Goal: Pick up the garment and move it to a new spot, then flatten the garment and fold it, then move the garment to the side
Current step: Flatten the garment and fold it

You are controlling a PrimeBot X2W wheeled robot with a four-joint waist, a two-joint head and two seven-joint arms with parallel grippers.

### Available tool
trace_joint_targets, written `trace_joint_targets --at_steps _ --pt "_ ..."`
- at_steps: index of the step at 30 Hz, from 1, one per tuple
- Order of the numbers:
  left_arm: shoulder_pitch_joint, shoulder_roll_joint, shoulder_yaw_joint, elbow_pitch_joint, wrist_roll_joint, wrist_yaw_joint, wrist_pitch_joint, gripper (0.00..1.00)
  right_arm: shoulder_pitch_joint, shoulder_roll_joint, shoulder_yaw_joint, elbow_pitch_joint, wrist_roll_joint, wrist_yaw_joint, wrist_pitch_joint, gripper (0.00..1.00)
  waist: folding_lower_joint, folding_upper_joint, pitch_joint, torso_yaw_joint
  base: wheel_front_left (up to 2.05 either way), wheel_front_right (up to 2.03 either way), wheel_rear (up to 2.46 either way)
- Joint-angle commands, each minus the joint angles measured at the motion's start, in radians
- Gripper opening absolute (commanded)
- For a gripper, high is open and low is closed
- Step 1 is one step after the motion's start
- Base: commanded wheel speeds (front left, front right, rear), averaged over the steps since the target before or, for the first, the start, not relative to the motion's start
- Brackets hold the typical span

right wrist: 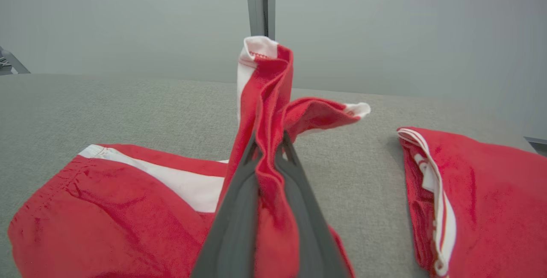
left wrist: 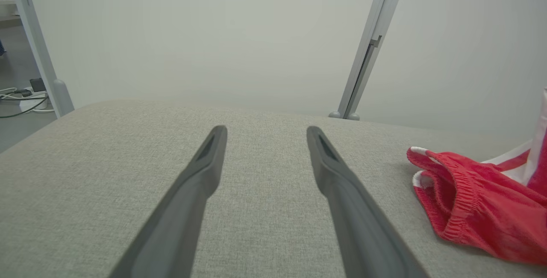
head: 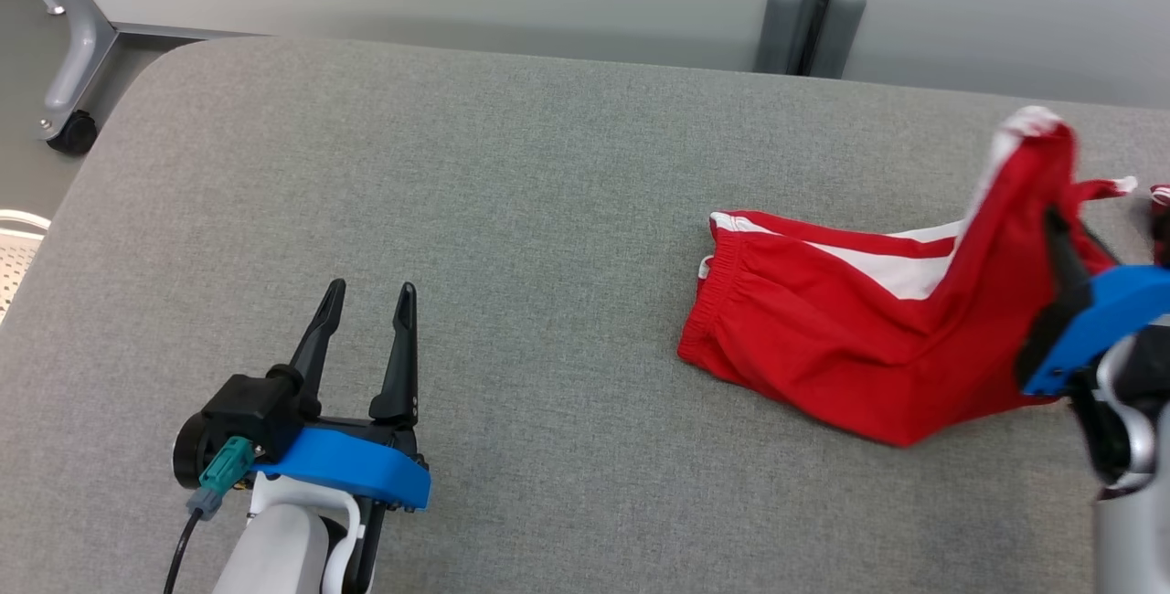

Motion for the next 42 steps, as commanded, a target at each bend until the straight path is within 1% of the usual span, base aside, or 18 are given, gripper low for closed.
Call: trace_joint_targets --at_steps 1,5,10,16,18,22,23,24,27,29,32,33,34,36,37,38,42 --pt "0.01 0.004 0.0 0.0 -0.006 -0.007 -0.004 1.0 0.007 0.011 0.022 -0.006 -0.002 0.0 0.011 0.0 0.0001 0.0001 -0.001 0.0 0.0 0.0 0.0" --pt "0.005 0.004 -0.006 0.001 -0.011 -0.006 -0.004 1.0 -0.044 0.039 0.123 0.033 -0.002 0.0 0.04 0.0 0.0001 0.0001 -0.001 0.007 0.0 0.0 0.0" --pt "-0.006 -0.002 -0.022 -0.001 -0.014 -0.004 -0.004 1.0 -0.123 0.061 0.231 0.167 0.013 0.0 0.05 0.0 0.0001 0.0001 0.006 0.031 0.0 0.0 0.0" --pt "-0.016 -0.005 -0.044 0.006 -0.024 -0.004 -0.004 1.0 -0.2 0.071 0.3 0.336 0.029 0.0 0.039 0.0 0.0001 0.0001 0.01 0.074 0.0 0.0 0.0" --pt "-0.017 -0.005 -0.047 0.007 -0.026 -0.004 -0.004 1.0 -0.209 0.071 0.306 0.359 0.029 0.0 0.035 0.0 0.0001 0.0001 0.01 0.081 0.0 0.0 0.0" --pt "-0.01 -0.006 -0.045 0.011 -0.03 -0.004 -0.004 1.0 -0.227 0.072 0.36 0.428 0.062 0.0 0.02 0.0 0.0001 0.0001 0.005 0.098 0.0 0.0 0.0" --pt "-0.006 -0.006 -0.045 0.011 -0.03 -0.004 -0.004 1.0 -0.228 0.072 0.374 0.441 0.073 0.0 0.016 0.39 0.0001 0.0001 0.004 0.1 0.0 0.0 0.0" --pt "-0.002 -0.006 -0.044 0.012 -0.03 -0.004 -0.004 1.0 -0.23 0.072 0.386 0.451 0.085 0.0 0.012 1.0 0.0001 0.0001 0.002 0.101 0.0 0.0 0.0" --pt "0.007 -0.001 -0.038 0.014 -0.031 -0.004 -0.004 1.0 -0.232 0.072 0.427 0.457 0.149 0.0 -0.016 1.0 0.0001 0.0001 -0.004 0.097 0.0 0.0 0.0" --pt "0.01 0.001 -0.033 0.015 -0.03 -0.004 -0.004 1.0 -0.233 0.072 0.449 0.436 0.227 0.0 -0.045 1.0 0.0001 0.0001 -0.01 0.09 0.0 0.0 0.0" --pt "0.016 0.004 -0.027 0.013 -0.027 -0.004 -0.004 1.0 -0.227 0.072 0.479 0.368 0.39 0.0 -0.083 1.0 0.0001 0.0001 -0.022 0.078 0.0 0.0 0.0" --pt "0.019 0.005 -0.024 0.012 -0.026 -0.004 -0.004 1.0 -0.223 0.071 0.482 0.339 0.428 0.0 -0.094 1.0 0.0001 0.0001 -0.025 0.072 0.0 0.0 0.0" --pt "0.023 0.007 -0.018 0.009 -0.025 -0.004 -0.004 1.0 -0.219 0.071 0.481 0.308 0.443 0.0 -0.104 1.0 0.0001 0.0001 -0.029 0.065 0.0 0.0 0.0" --pt "0.028 0.009 -0.011 0.007 -0.024 -0.004 -0.004 1.0 -0.2 0.039 0.462 0.252 0.439 0.0 -0.125 1.0 0.0001 0.0001 -0.036 0.053 0.0 0.0 0.0" --pt "0.032 0.009 -0.006 0.006 -0.023 -0.004 -0.004 1.0 -0.167 0.006 0.427 0.201 0.413 0.0 -0.143 1.0 0.0001 0.0001 -0.045 0.043 0.0 0.0 0.0" --pt "0.035 0.009 -0.001 0.006 -0.022 -0.004 -0.004 1.0 -0.149 -0.013 0.408 0.176 0.391 0.0 -0.15 1.0 0.0001 0.0001 -0.049 0.037 0.0 0.0 0.0" --pt "0.047 0.01 0.018 -0.001 -0.016 -0.004 -0.004 1.0 -0.075 -0.092 0.317 0.107 0.258 0.0 -0.183 1.0 0.0001 0.0001 -0.054 0.016 0.0 0.0 0.0"
